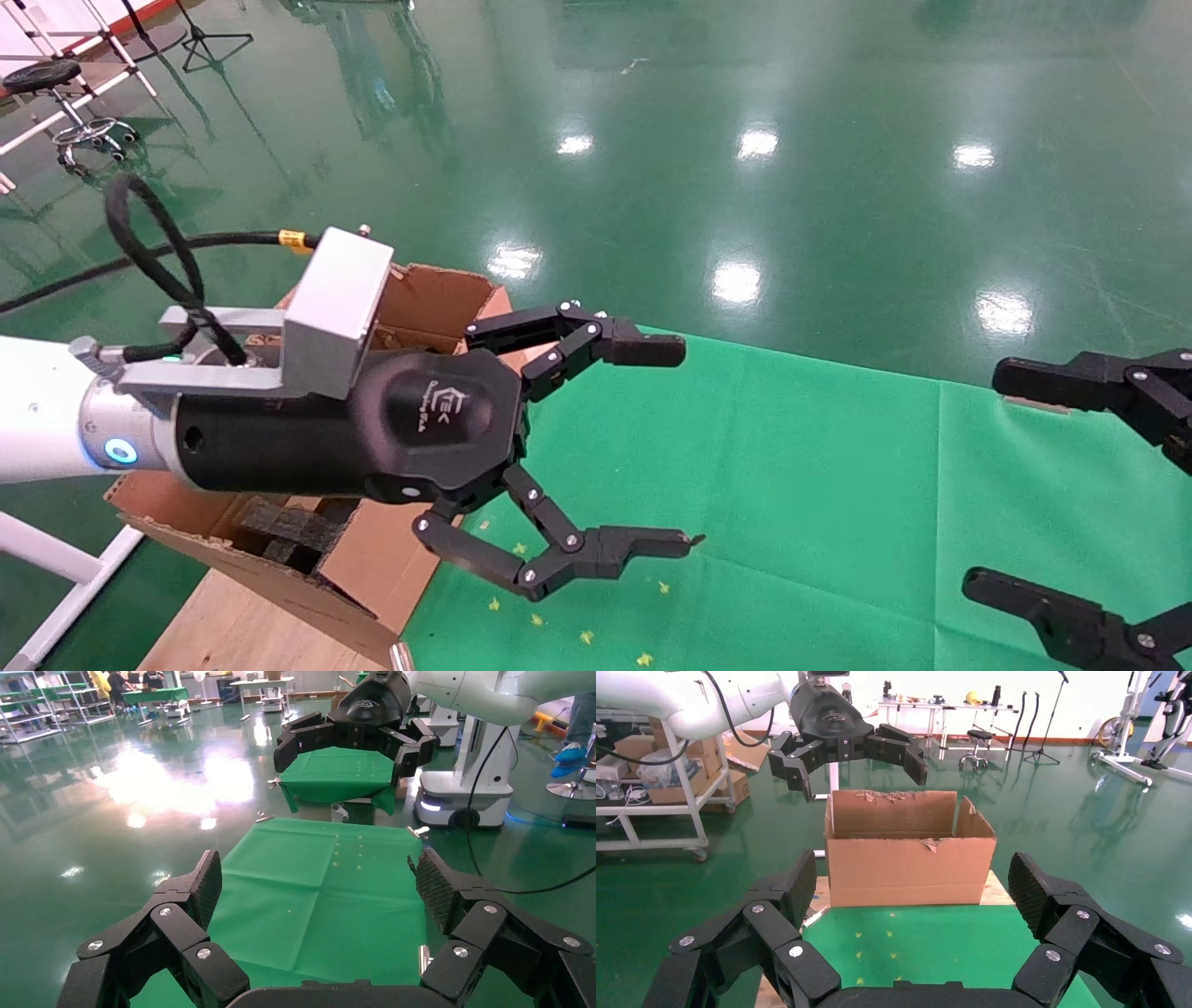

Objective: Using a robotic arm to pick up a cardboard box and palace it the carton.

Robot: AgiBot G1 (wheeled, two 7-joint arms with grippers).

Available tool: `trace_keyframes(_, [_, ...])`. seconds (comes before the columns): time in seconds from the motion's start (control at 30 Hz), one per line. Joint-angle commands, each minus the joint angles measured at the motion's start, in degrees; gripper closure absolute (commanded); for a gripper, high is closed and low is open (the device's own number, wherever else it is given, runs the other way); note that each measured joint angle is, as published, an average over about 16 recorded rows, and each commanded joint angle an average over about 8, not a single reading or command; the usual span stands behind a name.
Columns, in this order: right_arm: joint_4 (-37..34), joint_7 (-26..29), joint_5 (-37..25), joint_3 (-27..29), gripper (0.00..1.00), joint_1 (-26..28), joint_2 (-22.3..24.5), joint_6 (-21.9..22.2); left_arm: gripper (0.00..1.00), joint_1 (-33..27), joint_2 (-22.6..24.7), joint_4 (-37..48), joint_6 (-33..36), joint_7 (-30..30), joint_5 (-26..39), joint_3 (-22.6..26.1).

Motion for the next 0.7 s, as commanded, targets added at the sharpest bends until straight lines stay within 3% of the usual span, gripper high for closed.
trace_keyframes(0.03, [0.0,0.0,0.0,0.0,0.0,0.0,0.0,0.0,0.0,0.0,0.0,0.0,0.0,0.0,0.0,0.0])
trace_keyframes(0.7, [0.0,0.0,0.0,0.0,0.0,0.0,0.0,0.0,0.0,0.0,0.0,0.0,0.0,0.0,0.0,0.0])
